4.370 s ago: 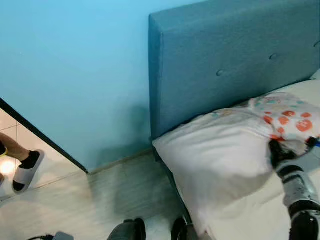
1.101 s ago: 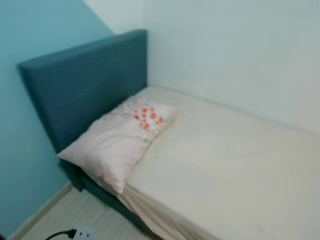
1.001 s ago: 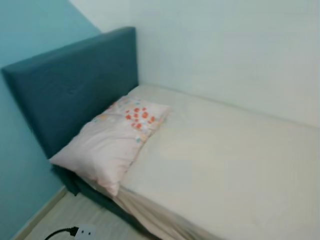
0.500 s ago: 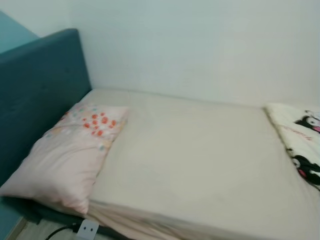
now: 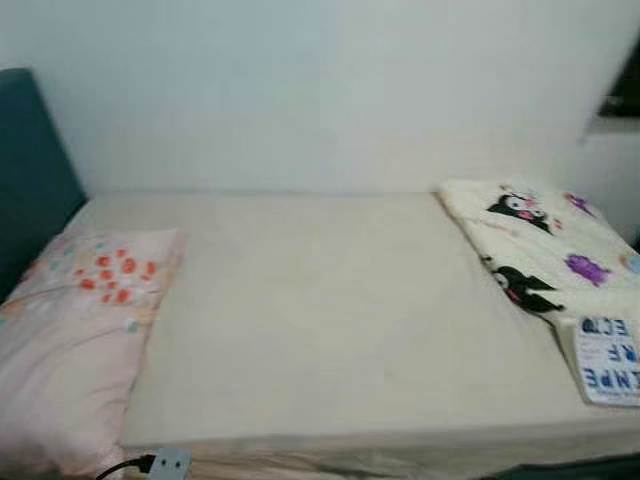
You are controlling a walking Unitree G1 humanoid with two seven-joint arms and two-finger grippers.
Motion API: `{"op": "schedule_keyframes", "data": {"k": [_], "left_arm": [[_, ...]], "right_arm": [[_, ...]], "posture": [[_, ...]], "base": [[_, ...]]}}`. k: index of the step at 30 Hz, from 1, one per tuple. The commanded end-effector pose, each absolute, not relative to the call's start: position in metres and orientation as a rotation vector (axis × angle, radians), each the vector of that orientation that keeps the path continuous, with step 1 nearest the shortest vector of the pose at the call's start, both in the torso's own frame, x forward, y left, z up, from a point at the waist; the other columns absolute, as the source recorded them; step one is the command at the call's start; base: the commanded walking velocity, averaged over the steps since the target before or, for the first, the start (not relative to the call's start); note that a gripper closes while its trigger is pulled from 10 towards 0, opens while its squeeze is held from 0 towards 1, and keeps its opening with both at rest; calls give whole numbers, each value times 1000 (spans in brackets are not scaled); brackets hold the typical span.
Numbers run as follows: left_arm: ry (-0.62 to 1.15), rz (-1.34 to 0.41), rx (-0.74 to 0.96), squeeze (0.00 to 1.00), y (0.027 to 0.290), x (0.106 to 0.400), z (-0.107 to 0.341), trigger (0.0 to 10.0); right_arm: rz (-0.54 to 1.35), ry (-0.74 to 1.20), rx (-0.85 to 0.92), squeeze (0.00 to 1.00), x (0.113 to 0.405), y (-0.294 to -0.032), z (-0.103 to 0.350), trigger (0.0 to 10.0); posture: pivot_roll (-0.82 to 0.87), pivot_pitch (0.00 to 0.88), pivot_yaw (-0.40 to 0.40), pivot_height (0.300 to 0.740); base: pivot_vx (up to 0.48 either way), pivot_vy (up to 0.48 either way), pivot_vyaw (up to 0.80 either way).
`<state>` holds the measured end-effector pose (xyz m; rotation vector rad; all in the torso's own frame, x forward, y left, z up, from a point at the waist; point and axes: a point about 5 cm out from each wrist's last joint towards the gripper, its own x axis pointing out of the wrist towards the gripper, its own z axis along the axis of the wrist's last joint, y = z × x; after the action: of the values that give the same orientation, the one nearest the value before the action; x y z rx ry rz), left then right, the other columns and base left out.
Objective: Clean up the room
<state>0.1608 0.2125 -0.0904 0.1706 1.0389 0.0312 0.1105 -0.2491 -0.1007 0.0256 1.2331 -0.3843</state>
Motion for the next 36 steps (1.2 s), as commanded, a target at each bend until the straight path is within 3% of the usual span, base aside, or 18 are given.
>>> {"op": "schedule_keyframes", "data": {"k": [1, 15, 36], "left_arm": [[1049, 40, 166, 0, 214, 160, -91, 10000], [1062, 34, 158, 0, 213, 158, -92, 10000], [1069, 36, 158, 0, 214, 155, -93, 10000]], "right_arm": [[-381, 1227, 12, 0, 109, -248, -101, 10000], [-446, 1162, 15, 0, 109, -286, -89, 10000], [-483, 1093, 86, 0, 119, -280, -87, 10000]], "posture": [[-14, 0, -29, 731], [-14, 0, -31, 731], [-17, 0, -25, 731]], "base": [[0, -416, -425], [0, -475, -30], [0, -480, 0]]}}
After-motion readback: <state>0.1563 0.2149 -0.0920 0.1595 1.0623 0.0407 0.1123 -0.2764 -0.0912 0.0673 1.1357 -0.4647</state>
